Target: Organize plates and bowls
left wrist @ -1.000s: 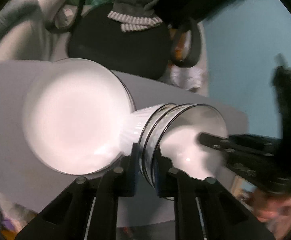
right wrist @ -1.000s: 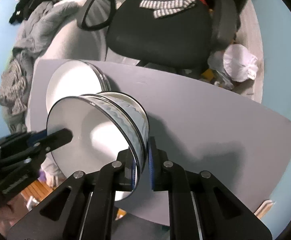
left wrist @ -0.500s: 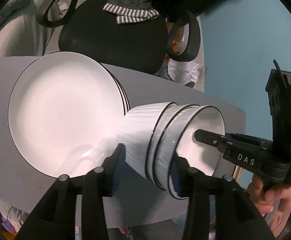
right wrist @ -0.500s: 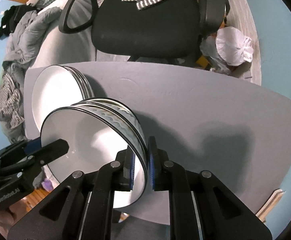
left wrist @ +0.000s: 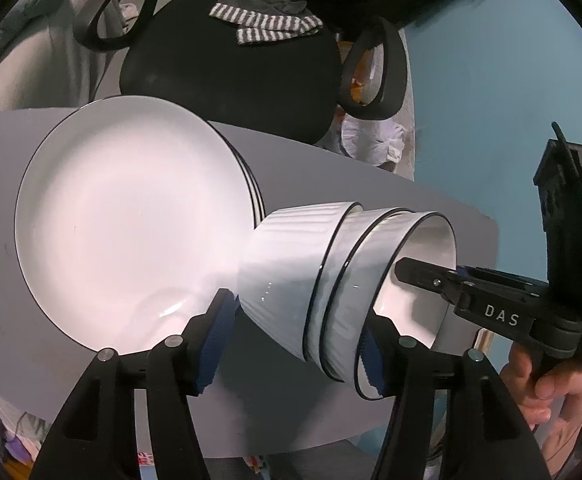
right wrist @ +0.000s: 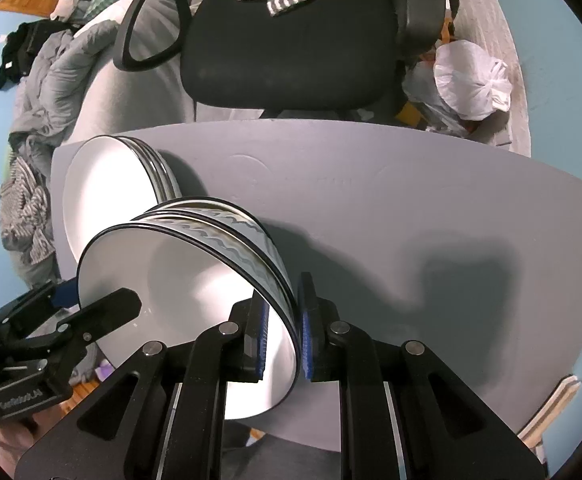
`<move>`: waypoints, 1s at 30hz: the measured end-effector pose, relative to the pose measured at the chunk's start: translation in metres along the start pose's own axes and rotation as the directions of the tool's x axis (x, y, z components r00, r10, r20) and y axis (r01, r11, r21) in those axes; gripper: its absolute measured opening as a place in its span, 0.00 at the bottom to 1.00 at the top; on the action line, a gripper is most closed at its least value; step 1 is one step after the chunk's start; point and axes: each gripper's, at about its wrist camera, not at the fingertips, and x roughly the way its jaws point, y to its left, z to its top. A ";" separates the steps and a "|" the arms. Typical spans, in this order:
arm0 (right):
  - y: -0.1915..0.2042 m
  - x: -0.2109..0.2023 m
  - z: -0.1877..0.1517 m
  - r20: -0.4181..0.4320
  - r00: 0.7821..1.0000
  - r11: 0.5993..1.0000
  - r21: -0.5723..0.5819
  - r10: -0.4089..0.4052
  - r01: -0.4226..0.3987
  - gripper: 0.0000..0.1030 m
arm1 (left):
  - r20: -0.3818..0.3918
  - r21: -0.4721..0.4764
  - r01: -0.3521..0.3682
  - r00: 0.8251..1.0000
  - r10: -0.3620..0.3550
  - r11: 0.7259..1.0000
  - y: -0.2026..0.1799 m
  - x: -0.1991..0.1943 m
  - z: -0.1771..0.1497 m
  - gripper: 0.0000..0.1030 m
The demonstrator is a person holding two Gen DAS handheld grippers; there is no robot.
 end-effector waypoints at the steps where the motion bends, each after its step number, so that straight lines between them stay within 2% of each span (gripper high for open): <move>1: 0.000 0.000 0.000 0.000 1.000 1.000 -0.003 0.001 -0.001 0.13 | 0.003 -0.004 -0.003 1.000 0.003 1.000 0.001 0.000 -0.001 0.61; 8: 0.003 -0.004 0.000 0.010 1.000 1.000 -0.014 0.014 -0.014 0.13 | 0.003 -0.018 -0.005 1.000 0.005 1.000 0.011 0.000 -0.002 0.66; 16: 0.010 -0.011 0.002 0.024 0.999 0.999 -0.028 0.023 -0.022 0.13 | -0.010 -0.030 -0.009 1.000 0.009 1.000 0.015 0.005 0.000 0.67; 21: 0.013 -0.010 0.003 0.027 0.999 1.000 -0.024 0.019 -0.018 0.14 | -0.017 -0.026 -0.001 1.000 0.001 1.000 0.017 0.008 0.001 0.72; 30: 0.007 -0.009 0.006 0.030 0.999 0.999 -0.010 0.037 -0.036 0.14 | -0.051 -0.014 -0.010 0.999 0.010 1.000 0.014 0.017 0.003 0.72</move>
